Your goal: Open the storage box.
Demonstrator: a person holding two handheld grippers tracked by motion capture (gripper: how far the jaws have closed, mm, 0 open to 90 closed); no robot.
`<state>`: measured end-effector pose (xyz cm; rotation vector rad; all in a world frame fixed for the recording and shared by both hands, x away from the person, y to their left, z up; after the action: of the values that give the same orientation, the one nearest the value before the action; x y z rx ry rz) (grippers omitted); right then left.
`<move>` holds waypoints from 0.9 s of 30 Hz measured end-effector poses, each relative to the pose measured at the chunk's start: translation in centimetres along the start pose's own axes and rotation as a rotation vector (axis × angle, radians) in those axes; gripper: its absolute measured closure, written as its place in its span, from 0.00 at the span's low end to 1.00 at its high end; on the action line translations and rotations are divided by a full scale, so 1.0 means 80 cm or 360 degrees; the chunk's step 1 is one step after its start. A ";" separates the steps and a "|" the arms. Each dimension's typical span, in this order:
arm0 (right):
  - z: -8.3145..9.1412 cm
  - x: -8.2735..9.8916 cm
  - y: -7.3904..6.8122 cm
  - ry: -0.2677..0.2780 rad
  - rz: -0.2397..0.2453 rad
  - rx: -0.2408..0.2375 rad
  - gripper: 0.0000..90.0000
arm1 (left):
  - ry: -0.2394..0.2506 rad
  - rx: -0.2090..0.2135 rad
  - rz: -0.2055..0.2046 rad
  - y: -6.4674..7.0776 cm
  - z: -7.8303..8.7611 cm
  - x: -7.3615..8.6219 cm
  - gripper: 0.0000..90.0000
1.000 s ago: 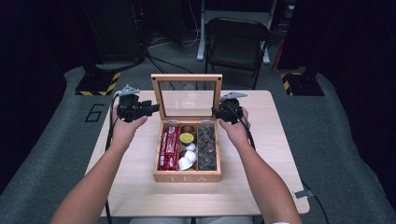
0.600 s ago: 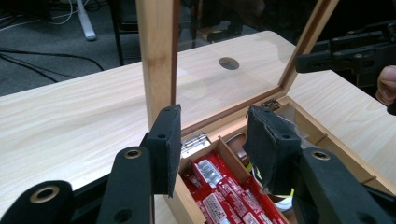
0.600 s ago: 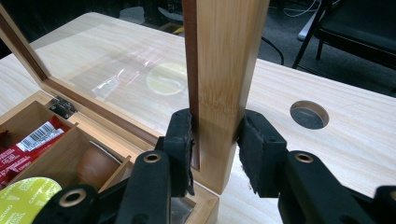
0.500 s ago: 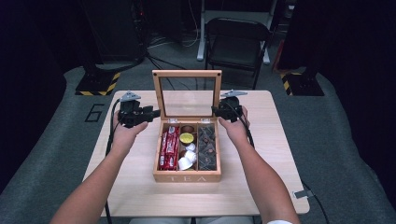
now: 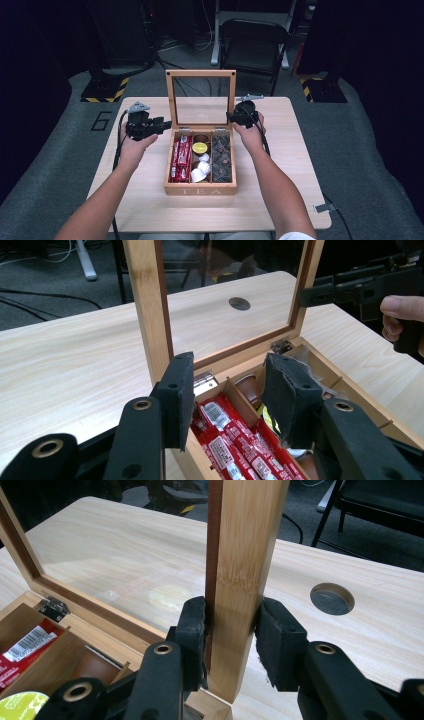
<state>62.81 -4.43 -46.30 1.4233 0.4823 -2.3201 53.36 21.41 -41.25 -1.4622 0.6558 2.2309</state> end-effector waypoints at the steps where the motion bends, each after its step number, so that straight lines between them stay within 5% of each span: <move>1: -0.001 0.000 0.000 0.0001 -0.0005 0.0005 0.72 | 0.0006 0.0000 0.0006 0.000 0.000 0.001 0.62; 15: -0.003 0.000 0.001 0.0000 -0.0028 0.0015 0.71 | -0.0014 0.0003 0.0008 0.003 0.004 0.007 0.61; 27: 0.008 0.008 -0.001 0.0015 -0.0022 0.0007 0.57 | -0.0004 -0.0021 0.0053 -0.001 0.013 0.017 0.60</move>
<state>62.03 -4.76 -46.64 1.4377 0.4916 -2.3273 52.12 22.15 -42.20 -1.4646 0.6706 2.2658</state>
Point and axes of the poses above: each handheld gripper's, and its own axes: z roughly backward along the jaws, x roughly out of its underside, y roughly to its right, the point moved 9 cm from there along -z, roughly forward along the jaws, and after that the axes turned 9 degrees about y, right-handed, at the moved point
